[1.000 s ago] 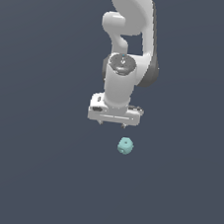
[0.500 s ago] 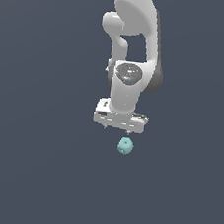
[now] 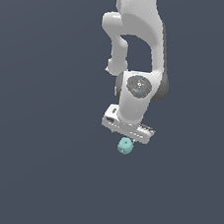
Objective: Pick up the object and move it to a goal position.
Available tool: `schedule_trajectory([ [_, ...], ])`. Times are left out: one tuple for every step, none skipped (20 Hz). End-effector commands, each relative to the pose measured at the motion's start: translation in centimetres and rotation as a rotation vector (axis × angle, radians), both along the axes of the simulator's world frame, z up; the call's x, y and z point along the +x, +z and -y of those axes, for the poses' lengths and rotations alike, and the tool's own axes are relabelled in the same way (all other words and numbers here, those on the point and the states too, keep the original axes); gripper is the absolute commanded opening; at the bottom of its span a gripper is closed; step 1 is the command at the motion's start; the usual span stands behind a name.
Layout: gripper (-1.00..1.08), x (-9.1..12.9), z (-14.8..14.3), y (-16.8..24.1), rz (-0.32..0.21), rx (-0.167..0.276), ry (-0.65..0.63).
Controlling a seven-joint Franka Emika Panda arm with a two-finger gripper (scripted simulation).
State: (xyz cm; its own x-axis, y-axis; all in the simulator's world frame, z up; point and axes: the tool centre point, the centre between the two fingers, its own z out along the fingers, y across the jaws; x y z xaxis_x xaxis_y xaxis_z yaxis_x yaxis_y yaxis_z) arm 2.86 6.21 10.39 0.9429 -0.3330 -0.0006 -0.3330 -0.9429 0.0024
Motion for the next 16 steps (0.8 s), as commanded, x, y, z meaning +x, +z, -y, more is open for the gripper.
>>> schedule_trajectory([
  [1.00, 0.2, -0.6, -0.5, 0.001, 0.001, -0.038],
  [1.00, 0.3, -0.8, -0.7, 0.001, 0.001, -0.050],
  [1.00, 0.4, -1.0, -0.8, 0.001, 0.001, -0.060],
  [1.00, 0.4, -1.1, -0.9, 0.001, 0.001, -0.070],
  [1.00, 0.5, -1.3, -1.1, 0.001, 0.002, -0.078],
  [1.00, 0.5, -1.4, -1.2, 0.001, 0.002, -0.086],
  [1.00, 0.6, -1.5, -1.2, 0.001, 0.002, -0.092],
  [1.00, 0.6, -1.6, -1.3, 0.001, 0.002, -0.097],
  [1.00, 0.6, -1.7, -1.4, 0.001, 0.002, -0.101],
  [1.00, 0.6, -1.7, -1.4, 0.001, 0.002, -0.104],
  [1.00, 0.6, -1.8, -1.4, 0.001, 0.002, -0.105],
  [1.00, 0.6, -1.8, -1.4, 0.001, 0.002, -0.106],
  [1.00, 0.6, -1.7, -1.4, 0.001, 0.002, -0.102],
  [1.00, 0.6, -1.7, -1.5, 0.001, 0.002, -0.102],
  [1.00, 0.6, -1.7, -1.6, 0.001, 0.002, -0.102],
  [1.00, 0.6, -1.8, -1.8, 0.001, 0.002, -0.102],
])
